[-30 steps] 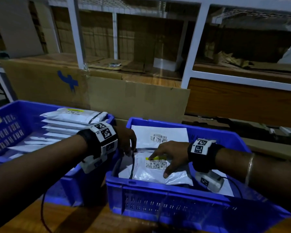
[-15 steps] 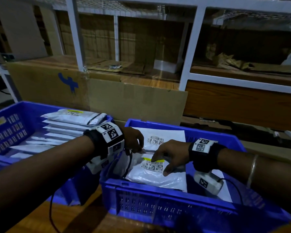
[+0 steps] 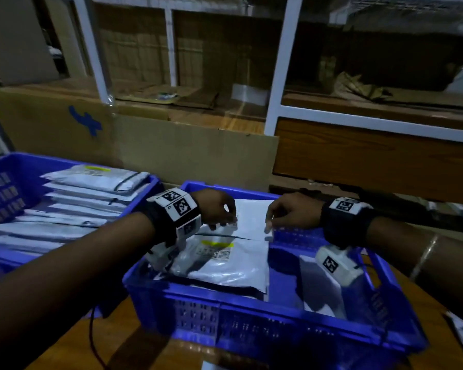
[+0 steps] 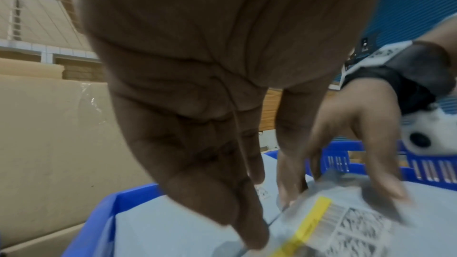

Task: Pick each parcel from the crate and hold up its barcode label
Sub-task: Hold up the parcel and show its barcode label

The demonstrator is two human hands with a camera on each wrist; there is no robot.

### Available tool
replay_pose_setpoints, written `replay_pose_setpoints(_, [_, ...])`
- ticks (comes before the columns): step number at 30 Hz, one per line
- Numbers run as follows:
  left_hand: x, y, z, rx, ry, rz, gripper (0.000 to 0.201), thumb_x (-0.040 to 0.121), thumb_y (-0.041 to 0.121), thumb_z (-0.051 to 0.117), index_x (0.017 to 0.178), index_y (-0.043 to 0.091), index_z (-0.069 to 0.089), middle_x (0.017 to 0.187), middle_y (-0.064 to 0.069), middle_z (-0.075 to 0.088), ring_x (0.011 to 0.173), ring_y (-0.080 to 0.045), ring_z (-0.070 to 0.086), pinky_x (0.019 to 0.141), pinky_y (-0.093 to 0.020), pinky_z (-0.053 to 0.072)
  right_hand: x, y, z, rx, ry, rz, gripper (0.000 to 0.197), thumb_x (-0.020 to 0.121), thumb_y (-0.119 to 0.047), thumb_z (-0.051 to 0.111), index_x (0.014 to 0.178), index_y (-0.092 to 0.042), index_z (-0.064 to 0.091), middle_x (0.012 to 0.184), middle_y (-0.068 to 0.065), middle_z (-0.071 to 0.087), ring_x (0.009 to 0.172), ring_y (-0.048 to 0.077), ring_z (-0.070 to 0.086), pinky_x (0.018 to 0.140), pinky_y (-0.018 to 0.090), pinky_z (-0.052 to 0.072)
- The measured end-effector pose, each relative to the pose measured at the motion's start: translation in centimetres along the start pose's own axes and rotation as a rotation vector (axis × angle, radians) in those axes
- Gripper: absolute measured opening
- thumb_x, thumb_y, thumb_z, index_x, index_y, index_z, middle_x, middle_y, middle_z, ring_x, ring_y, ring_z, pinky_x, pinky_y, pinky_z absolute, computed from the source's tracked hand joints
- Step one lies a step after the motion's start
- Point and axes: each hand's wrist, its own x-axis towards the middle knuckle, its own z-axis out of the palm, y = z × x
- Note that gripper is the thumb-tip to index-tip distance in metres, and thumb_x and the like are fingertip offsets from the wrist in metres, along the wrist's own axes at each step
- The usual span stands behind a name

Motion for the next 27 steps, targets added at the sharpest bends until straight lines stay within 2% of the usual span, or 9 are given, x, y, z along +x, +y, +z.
replay_pose_setpoints(3, [1.5,1.1,1.0,-0.022,0.007,0.035,0.013,0.092,0.029,0.061,0.099,0.018,0.066,0.090,-0.004,0.073,0.076,-0.023,0.071,0.075,-0.031,0.057,-0.6,3.6,-0.3,0.018,0.003,0.126,0.012,0.092,-0.021,0.068,0.089,-0.010,0.073,0.082,0.010,0.074,0.069,0.017,0.067,0.063,0.028,0.055])
replay_pose_setpoints(6, [2.9,2.2,1.8,-0.019,0.008,0.069,0.015,0.092,0.032,0.062,0.098,0.018,0.067,0.083,-0.002,0.072,0.069,-0.018,0.070,0.072,-0.029,0.056,-0.6,6.9,0.7,-0.089,-0.066,0.222,0.007,0.090,-0.014,0.066,0.085,-0.017,0.071,0.083,0.008,0.072,0.074,0.020,0.067,0.051,0.014,0.049])
replay_pose_setpoints(8, [3.5,2.8,2.1,-0.015,0.000,0.075,0.017,0.092,0.033,0.062,0.098,0.018,0.068,0.085,-0.002,0.073,0.073,-0.020,0.071,0.075,-0.030,0.057,-0.2,8.8,1.6,-0.143,-0.100,0.260,0.009,0.087,-0.013,0.066,0.087,-0.016,0.074,0.087,0.008,0.074,0.076,0.020,0.068,0.049,0.011,0.047])
replay_pose_setpoints(11, [4.3,3.5,2.4,-0.005,-0.005,0.068,0.021,0.093,0.034,0.060,0.101,0.016,0.068,0.091,-0.003,0.074,0.076,-0.021,0.072,0.075,-0.031,0.056,0.5,11.0,3.3,-0.194,-0.115,0.300,0.007,0.083,-0.014,0.070,0.083,-0.020,0.074,0.079,0.001,0.070,0.067,0.011,0.061,0.055,0.018,0.047])
replay_pose_setpoints(14, [5.0,3.7,2.6,-0.020,-0.003,0.068,0.024,0.094,0.034,0.059,0.102,0.014,0.069,0.092,-0.004,0.074,0.075,-0.022,0.072,0.074,-0.033,0.057,1.5,12.6,5.1,-0.259,-0.169,0.345,0.014,0.081,-0.013,0.072,0.074,-0.024,0.068,0.066,-0.005,0.060,0.066,0.011,0.055,0.061,0.020,0.040])
replay_pose_setpoints(16, [5.4,3.5,2.8,-0.035,0.002,0.062,0.024,0.094,0.034,0.059,0.102,0.014,0.069,0.091,-0.004,0.074,0.074,-0.022,0.072,0.075,-0.036,0.059,2.1,13.1,6.0,-0.271,-0.206,0.358,0.006,0.082,-0.015,0.071,0.086,-0.016,0.075,0.076,-0.001,0.067,0.071,0.012,0.058,0.063,0.021,0.041])
replay_pose_setpoints(18, [5.7,3.4,2.9,-0.044,0.006,0.055,0.023,0.093,0.035,0.060,0.100,0.015,0.070,0.089,-0.004,0.074,0.071,-0.021,0.072,0.075,-0.037,0.059,2.7,14.1,6.9,-0.248,-0.216,0.371,0.021,0.080,-0.018,0.073,0.100,-0.013,0.076,0.094,0.000,0.072,0.085,0.013,0.062,0.070,0.023,0.043])
replay_pose_setpoints(23, [6.0,2.8,3.0,-0.053,0.025,0.041,0.022,0.091,0.038,0.063,0.099,0.018,0.068,0.086,-0.002,0.074,0.064,-0.018,0.070,0.071,-0.033,0.058,3.5,16.3,9.3,-0.299,-0.165,0.404,0.049,0.066,-0.040,0.085,0.109,-0.023,0.069,0.113,-0.002,0.069,0.105,0.017,0.066,0.084,0.026,0.051])
replay_pose_setpoints(27, [5.9,2.4,3.0,-0.078,0.037,0.023,0.021,0.090,0.038,0.063,0.098,0.019,0.068,0.085,-0.001,0.074,0.065,-0.017,0.070,0.067,-0.031,0.058,3.5,16.8,9.6,-0.324,-0.233,0.424,0.065,0.066,-0.029,0.088,0.123,-0.015,0.061,0.123,0.003,0.064,0.115,0.022,0.061,0.089,0.025,0.046])
